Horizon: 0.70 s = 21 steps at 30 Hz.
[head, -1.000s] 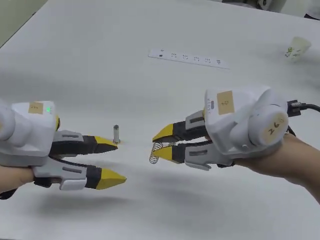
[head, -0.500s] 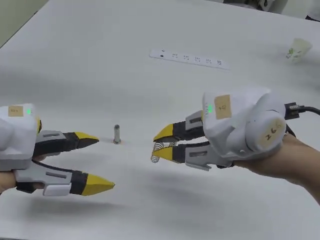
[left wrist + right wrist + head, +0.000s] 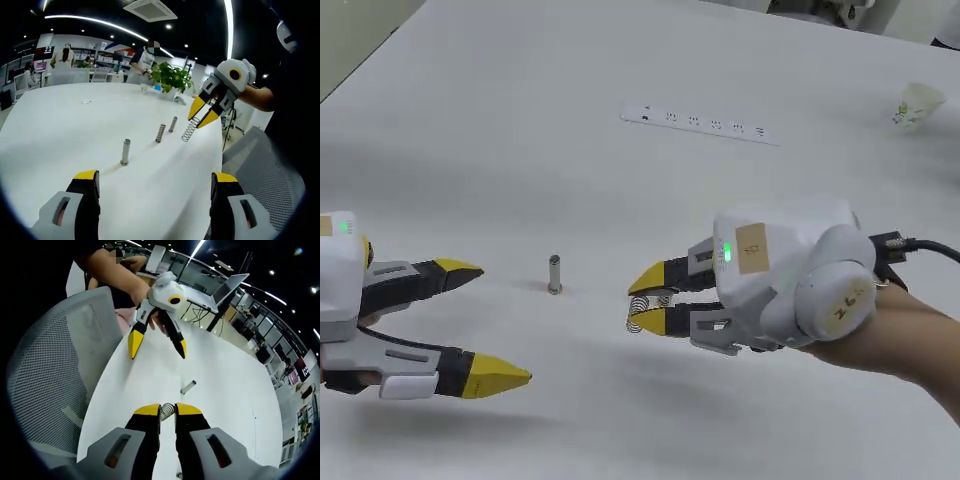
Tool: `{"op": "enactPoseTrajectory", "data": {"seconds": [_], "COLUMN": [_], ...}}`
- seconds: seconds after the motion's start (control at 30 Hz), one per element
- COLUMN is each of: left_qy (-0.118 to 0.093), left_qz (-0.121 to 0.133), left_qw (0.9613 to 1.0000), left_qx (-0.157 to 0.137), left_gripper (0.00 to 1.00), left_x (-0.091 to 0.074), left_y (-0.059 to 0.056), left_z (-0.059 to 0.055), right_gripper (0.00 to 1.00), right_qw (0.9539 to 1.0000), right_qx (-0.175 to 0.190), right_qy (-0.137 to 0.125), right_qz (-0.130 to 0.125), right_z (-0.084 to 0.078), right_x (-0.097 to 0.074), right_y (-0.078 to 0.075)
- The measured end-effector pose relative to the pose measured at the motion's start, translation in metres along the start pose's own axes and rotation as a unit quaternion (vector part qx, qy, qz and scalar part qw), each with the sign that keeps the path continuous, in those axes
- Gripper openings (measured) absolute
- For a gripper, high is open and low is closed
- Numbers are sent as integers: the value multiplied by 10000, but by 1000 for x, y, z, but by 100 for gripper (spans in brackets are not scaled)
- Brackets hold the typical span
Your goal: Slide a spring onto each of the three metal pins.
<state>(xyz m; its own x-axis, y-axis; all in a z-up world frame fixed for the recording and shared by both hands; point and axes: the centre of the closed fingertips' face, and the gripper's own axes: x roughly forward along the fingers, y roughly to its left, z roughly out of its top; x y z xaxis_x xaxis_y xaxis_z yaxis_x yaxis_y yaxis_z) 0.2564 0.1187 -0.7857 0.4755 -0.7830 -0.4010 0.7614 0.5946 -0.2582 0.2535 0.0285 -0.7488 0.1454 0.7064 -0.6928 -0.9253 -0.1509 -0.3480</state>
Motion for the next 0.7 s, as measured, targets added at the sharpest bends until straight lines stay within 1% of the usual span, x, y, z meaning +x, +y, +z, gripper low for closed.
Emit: {"op": "enactPoseTrajectory", "data": {"seconds": [0.1, 0.27, 0.33, 0.4, 0.53, 0.7], "left_qy": [-16, -26, -26, -46, -68, -54], "left_qz": [16, 75, 72, 59, 132, 126], "left_qw": [10000, 10000, 9999, 10000, 9999, 9999], "left_qx": [-41, -59, -68, -11, -33, -35], "left_gripper": [93, 98, 98, 98, 98, 98], "left_x": [1, 2, 3, 2, 1, 0], "left_y": [0, 0, 0, -1, 3, 4], "left_z": [0, 0, 0, 1, 0, -1], "right_gripper": [8, 8, 8, 8, 8, 8], "right_qw": [10000, 9999, 9999, 9999, 9999, 9999], "right_qx": [17, -88, -81, -63, -69, -44], "right_qy": [-42, 28, 37, 44, 43, 6], "right_qz": [-20, -75, -60, -73, -97, -108], "right_z": [1, -2, -2, -3, -3, -1], "right_x": [0, 0, 0, 0, 2, 5], "right_y": [0, -1, -1, -2, -4, -8]}}
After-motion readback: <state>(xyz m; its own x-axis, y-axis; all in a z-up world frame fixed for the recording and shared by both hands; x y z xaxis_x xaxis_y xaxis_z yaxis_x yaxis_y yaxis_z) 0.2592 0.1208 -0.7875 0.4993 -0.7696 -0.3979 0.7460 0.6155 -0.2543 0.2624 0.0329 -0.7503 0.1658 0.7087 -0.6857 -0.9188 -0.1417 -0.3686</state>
